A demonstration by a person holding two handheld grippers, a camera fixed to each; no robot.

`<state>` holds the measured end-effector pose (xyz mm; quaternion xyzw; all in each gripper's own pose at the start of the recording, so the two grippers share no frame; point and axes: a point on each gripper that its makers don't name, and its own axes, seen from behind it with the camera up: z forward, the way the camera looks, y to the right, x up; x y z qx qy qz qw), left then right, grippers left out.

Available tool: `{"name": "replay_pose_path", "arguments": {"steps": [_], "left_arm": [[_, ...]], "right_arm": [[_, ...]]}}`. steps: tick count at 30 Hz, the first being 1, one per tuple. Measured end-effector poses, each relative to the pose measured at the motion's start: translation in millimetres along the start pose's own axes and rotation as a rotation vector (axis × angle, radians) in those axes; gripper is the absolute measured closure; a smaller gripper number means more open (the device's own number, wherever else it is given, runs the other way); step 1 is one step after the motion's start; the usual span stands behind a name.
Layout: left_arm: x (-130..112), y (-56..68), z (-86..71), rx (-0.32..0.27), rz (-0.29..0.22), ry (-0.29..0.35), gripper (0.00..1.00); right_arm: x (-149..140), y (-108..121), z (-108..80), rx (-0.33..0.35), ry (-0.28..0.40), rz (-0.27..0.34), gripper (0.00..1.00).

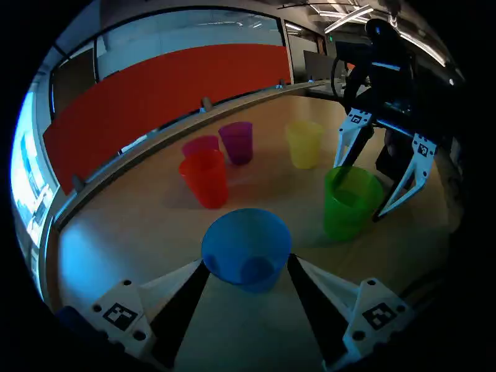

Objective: Pour water

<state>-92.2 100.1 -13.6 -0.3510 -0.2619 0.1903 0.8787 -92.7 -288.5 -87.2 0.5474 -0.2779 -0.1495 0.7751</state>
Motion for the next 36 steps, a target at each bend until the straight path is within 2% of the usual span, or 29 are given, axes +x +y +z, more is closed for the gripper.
{"name": "replay_pose_path", "arguments": {"steps": [9,18,27,36], "left_arm": [[-8.8,0.1,-7.6,0.002,-0.002,-0.028,0.09],[-16.2,0.0,-23.7,0.031,0.003,-0.045,0.09],[-22.6,-4.3,-52.0,0.102,-0.033,-0.033,0.09],[-15.6,-17.9,-86.0,0.206,-0.076,0.037,0.09]], "right_arm": [[-13.8,3.2,-8.9,-0.022,-0.008,0.027,0.04],[-25.4,3.5,-29.3,-0.061,0.001,0.050,0.04],[-32.4,11.3,-64.2,-0.155,0.043,0.104,0.04],[-29.3,26.1,-107.4,-0.289,0.108,0.136,0.04]]}}
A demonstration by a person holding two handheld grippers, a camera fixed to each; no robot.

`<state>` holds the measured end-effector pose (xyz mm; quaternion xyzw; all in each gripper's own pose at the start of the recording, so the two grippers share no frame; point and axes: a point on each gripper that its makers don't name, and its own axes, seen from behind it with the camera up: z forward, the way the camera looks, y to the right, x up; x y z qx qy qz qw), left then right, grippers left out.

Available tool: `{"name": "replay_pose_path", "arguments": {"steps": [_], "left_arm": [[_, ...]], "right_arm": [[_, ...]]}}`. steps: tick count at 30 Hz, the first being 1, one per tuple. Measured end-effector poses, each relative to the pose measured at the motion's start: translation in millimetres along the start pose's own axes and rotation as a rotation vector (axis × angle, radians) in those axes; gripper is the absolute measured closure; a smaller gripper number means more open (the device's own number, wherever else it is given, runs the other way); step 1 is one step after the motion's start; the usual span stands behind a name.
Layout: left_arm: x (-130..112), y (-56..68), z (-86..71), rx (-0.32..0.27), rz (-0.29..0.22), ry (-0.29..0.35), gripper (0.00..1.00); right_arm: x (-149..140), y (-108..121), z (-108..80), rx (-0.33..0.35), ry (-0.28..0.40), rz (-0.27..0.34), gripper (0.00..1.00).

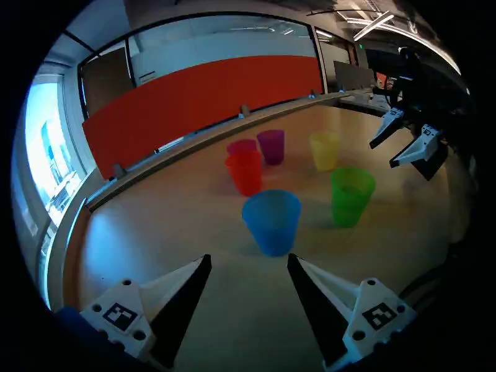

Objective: Pour water

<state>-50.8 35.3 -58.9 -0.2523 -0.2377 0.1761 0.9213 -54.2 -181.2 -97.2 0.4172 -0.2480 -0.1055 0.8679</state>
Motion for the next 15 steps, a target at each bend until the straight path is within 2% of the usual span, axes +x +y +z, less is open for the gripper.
{"name": "replay_pose_path", "arguments": {"steps": [6,15], "left_arm": [[4.7,-10.9,-14.7,0.052,-0.048,0.038,0.09],[14.0,-36.4,-30.0,0.123,-0.138,0.091,0.09]], "right_arm": [[10.6,11.5,-23.5,-0.072,0.045,0.008,0.04],[21.3,27.3,-49.9,-0.157,0.094,0.015,0.04]]}}
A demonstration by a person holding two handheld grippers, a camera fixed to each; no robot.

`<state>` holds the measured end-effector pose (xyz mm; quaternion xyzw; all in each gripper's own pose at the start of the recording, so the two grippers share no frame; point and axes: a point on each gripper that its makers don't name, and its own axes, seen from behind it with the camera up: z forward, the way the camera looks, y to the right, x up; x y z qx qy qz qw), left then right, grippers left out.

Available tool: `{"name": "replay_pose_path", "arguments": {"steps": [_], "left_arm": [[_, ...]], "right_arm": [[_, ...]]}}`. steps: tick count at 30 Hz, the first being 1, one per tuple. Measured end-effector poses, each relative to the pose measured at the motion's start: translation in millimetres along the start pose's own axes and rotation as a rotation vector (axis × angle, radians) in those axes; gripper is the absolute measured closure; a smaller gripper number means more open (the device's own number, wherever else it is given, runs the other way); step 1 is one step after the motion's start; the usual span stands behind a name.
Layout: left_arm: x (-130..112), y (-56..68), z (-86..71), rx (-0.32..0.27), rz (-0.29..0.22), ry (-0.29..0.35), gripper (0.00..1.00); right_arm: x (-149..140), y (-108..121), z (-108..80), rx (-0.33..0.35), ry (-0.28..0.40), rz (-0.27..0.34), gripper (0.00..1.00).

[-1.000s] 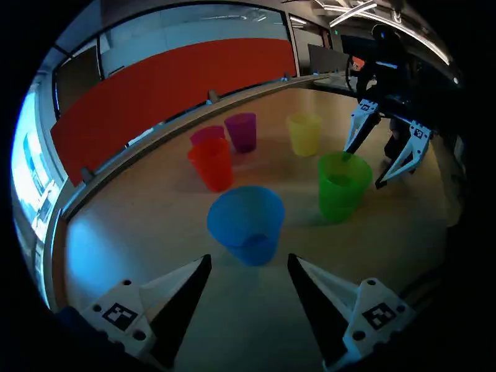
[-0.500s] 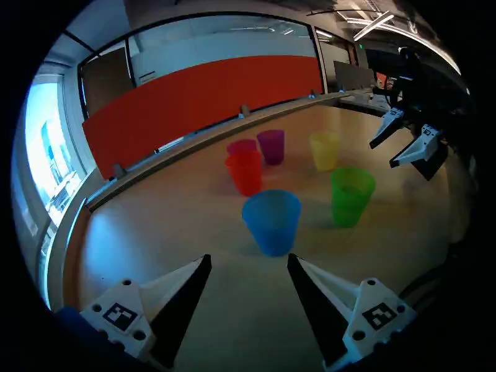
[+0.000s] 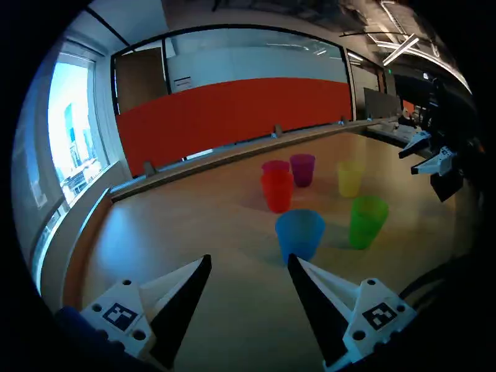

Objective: Pour water

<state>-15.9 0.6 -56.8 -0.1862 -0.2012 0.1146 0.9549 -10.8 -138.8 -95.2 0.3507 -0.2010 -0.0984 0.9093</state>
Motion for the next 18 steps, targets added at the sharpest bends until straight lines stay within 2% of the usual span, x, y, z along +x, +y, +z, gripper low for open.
{"name": "replay_pose_path", "arguments": {"steps": [3,9,18], "left_arm": [[5.2,-5.5,-1.8,0.010,-0.026,0.017,0.09],[21.9,-22.0,-6.6,0.069,-0.054,0.078,0.09],[49.6,-37.2,-17.3,0.137,-0.124,0.203,0.09]], "right_arm": [[3.9,2.6,-2.4,-0.016,0.015,0.007,0.04],[14.9,15.2,-5.8,-0.071,0.056,0.024,0.04],[46.2,52.8,-21.5,-0.236,0.165,0.044,0.04]]}}
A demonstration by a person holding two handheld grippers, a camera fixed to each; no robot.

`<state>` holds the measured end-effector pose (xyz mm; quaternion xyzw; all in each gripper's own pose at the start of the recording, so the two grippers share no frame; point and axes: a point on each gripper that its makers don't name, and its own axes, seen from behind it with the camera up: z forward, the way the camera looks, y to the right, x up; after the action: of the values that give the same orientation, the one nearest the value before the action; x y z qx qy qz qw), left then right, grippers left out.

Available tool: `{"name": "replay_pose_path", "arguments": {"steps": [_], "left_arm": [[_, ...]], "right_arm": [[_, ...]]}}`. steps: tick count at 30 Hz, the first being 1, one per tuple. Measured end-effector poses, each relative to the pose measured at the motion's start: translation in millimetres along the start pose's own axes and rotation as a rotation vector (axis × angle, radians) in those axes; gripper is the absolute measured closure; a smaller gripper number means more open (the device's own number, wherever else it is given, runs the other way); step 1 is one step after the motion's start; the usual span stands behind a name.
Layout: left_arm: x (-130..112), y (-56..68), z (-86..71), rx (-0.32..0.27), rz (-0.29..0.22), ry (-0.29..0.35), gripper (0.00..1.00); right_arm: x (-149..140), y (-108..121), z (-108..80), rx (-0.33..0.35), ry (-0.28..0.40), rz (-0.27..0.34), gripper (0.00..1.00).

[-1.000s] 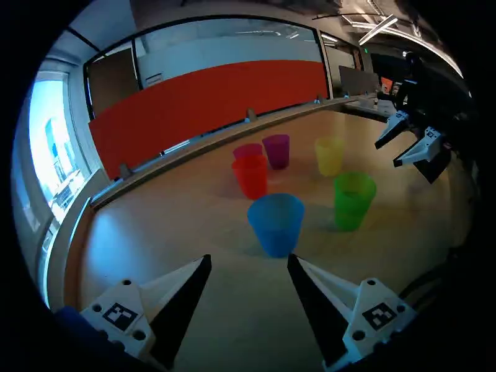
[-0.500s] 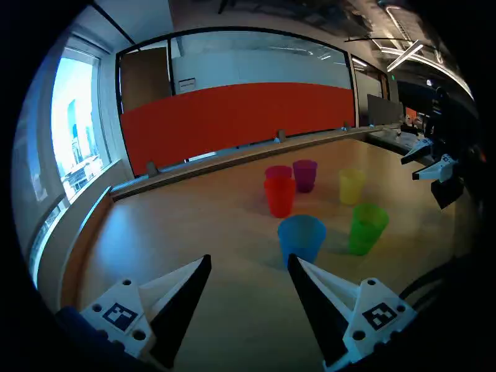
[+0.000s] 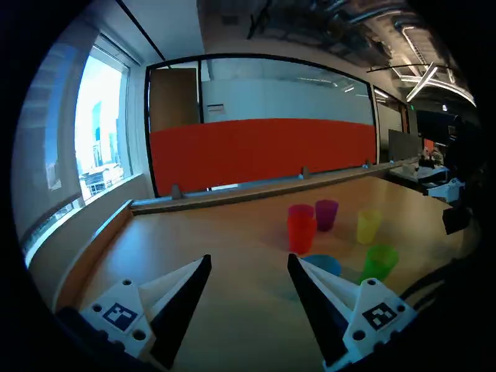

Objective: Pour water

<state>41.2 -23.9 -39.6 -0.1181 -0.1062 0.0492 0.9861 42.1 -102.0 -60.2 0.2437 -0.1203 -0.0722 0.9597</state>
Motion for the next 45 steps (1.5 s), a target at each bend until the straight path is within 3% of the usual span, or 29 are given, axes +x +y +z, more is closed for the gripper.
{"name": "replay_pose_path", "arguments": {"steps": [11,20,30,45], "left_arm": [[49.1,1.2,-19.8,0.067,-0.095,0.176,0.09],[53.6,10.7,-19.0,0.086,-0.124,0.225,0.09],[46.4,22.9,-16.9,0.095,-0.149,0.247,0.09],[44.9,27.2,-8.7,0.125,-0.202,0.282,0.09]], "right_arm": [[42.9,54.1,-16.8,-0.247,0.191,0.014,0.03],[48.8,82.9,-28.1,-0.386,0.292,0.081,0.03],[36.7,106.0,-36.7,-0.475,0.327,0.139,0.03],[39.0,112.0,-36.7,-0.511,0.351,0.180,0.04]]}}
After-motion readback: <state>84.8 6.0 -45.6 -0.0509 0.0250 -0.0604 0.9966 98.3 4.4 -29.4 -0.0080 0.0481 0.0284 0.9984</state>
